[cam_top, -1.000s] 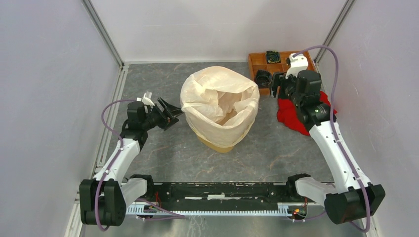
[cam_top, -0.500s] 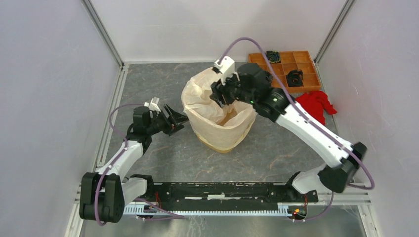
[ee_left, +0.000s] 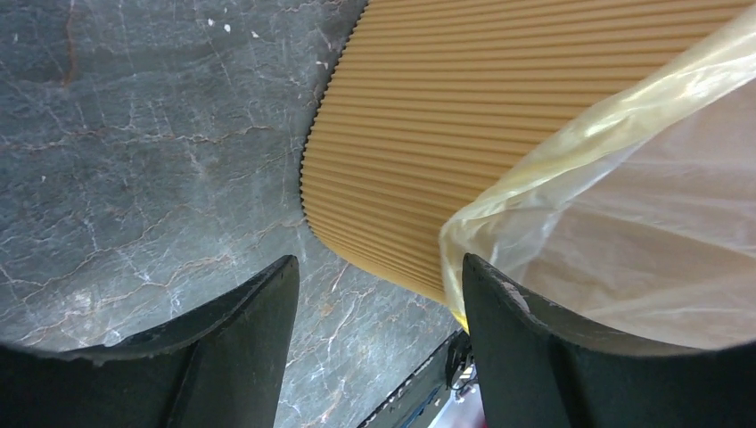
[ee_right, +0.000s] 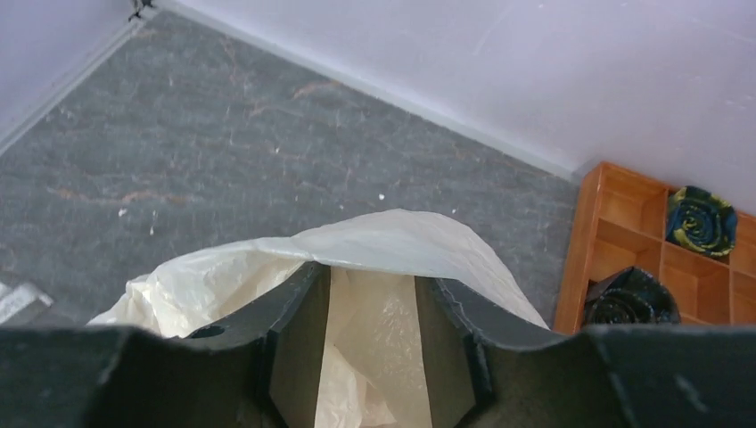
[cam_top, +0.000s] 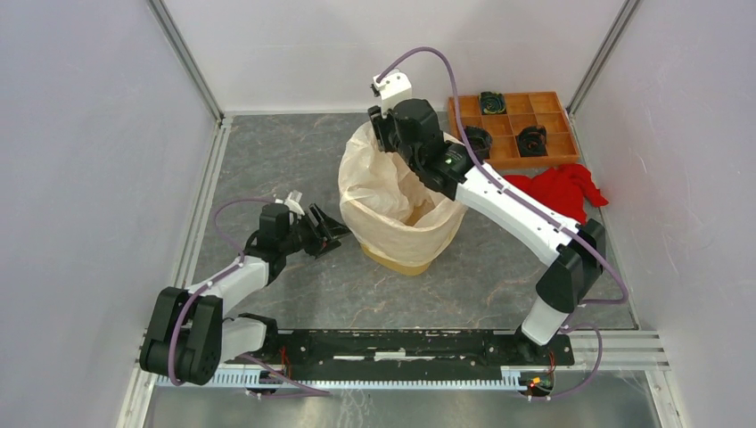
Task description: Put the trash bags into the trash bin
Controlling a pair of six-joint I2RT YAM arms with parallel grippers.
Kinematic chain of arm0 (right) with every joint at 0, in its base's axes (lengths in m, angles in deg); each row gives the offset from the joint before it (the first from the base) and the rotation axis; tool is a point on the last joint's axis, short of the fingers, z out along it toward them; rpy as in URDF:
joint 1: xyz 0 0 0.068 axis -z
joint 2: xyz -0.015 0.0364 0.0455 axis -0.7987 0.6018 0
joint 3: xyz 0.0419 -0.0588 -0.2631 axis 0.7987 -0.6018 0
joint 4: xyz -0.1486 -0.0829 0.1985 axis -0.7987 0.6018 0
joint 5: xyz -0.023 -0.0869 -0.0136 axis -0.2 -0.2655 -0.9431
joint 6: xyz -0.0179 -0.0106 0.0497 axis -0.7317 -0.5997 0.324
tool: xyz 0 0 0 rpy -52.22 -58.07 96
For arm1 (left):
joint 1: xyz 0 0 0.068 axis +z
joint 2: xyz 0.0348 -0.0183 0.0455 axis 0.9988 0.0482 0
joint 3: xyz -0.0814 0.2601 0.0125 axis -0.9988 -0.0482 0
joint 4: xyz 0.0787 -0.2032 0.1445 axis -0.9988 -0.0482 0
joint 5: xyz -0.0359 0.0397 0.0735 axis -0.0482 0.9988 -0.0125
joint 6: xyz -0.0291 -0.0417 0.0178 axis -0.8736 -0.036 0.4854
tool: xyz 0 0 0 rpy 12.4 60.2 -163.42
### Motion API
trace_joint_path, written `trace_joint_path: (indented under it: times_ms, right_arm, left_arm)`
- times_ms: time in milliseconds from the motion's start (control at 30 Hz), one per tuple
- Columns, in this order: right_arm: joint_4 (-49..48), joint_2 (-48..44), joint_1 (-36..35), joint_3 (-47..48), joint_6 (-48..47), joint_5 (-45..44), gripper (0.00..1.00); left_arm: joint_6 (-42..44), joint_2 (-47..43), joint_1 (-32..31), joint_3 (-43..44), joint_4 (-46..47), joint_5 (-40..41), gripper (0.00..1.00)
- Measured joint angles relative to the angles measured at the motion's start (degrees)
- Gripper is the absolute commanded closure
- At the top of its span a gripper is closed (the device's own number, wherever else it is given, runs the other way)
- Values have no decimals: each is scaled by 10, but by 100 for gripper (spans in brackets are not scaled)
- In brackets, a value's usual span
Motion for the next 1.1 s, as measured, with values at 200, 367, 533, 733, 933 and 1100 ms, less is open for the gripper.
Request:
trace_joint_path:
  times_ms: [200,367,533,733,933,1100]
  right_arm:
    - [-24,0,-5,0,-5,-23,34]
    - [53,-22,-6,-5,-27,-10,20]
    - [131,-86,-7,-5,-46,17,28]
    - [162,-136,-8,-5,-56,53,59]
    - [184,-55,-8,11,-63,91,67]
    - [243,45,-9,30,-68,114,63]
  left_arm:
    - [0,0,-1,-4,2,9,27]
    - [1,0,-1,-4,2,14,27]
    - [1,12,-1,-4,9,14,27]
    - [1,31,-3,-13,21,14,27]
    - [1,33,-5,-14,26,14,27]
    - [1,46,-10,-14,29,20,27]
